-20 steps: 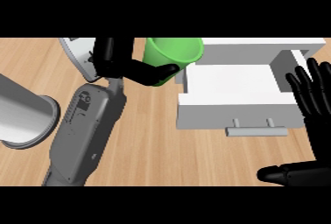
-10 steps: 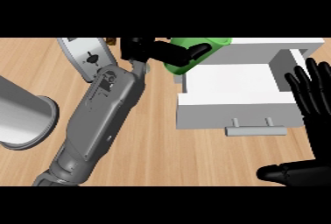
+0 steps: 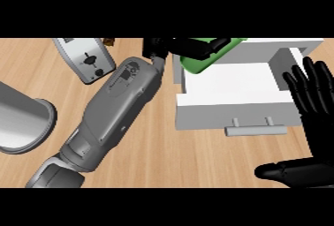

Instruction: Pick up the cup, place it into the drawer and close the drawer

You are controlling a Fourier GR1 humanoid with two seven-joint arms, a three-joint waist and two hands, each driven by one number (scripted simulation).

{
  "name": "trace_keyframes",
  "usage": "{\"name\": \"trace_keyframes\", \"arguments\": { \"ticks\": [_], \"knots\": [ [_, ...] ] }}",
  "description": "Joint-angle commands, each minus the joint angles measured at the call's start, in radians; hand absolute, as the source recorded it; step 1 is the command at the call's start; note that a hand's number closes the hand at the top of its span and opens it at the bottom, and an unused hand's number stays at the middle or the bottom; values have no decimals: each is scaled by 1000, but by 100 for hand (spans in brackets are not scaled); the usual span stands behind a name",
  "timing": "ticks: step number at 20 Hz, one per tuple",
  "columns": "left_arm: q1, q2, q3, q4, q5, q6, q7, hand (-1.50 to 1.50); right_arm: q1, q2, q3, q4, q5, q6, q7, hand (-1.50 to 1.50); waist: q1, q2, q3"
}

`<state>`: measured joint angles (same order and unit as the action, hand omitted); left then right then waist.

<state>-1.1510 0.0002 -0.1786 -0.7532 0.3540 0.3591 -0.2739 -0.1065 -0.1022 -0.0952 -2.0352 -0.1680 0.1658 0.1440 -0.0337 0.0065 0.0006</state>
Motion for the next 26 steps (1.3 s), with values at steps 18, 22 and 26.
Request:
{"name": "trace_keyframes", "arguments": {
  "ticks": [18, 22, 26],
  "knots": [
    [-189, 0, -348, 354, 227, 103, -49, 150, -69, 9, 38, 107, 19, 26, -51, -150, -68, 18, 2],
    [-182, 0, -419, 392, 208, 128, -28, -150, -107, -4, 11, 83, -17, 25, -30, -150, -82, 22, 2],
    [-146, 0, -424, 353, 265, 152, -67, -150, -39, 30, 33, 19, -34, 13, -15, -150, -90, 19, 1]
  ]
}}
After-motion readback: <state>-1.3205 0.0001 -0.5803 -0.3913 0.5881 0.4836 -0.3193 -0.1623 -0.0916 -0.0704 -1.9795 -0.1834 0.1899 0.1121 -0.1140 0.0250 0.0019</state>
